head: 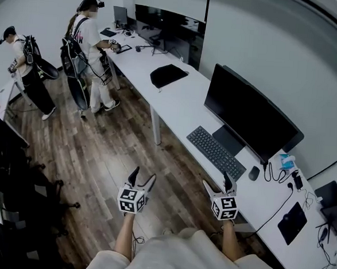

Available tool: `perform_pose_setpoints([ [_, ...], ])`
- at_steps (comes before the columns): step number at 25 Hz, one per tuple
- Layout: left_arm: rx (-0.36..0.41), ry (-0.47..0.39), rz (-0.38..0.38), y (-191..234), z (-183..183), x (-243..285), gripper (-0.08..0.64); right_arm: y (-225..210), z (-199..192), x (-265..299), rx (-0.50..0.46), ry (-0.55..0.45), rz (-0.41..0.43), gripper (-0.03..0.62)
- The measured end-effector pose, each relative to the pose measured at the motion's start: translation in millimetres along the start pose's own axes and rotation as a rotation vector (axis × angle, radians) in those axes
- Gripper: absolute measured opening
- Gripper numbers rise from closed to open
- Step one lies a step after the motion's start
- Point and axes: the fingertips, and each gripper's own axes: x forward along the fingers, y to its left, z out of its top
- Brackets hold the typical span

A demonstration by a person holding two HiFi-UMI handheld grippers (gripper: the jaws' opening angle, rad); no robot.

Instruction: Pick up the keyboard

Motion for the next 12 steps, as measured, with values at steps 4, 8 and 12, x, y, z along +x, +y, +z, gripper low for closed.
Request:
perform_pose_setpoints([
  [4,-0.006,0.009,-0.010,4.5,-4.2,8.0,0.308,0.5,-4.6,8.0,-0.001,0.015,-0.002,0.402],
  [8,-0.009,0.020,-0.023,5.9,-7.7,18.0,0.308,-0.4,-9.8,13.7,-0.004,0.025,-0.005,0.402],
  [12,-0.006,0.021,-0.037,2.0,-5.9,35.1,0.308,-10.6,-12.6,20.1,-0.004,0.033,-0.009,0.402],
])
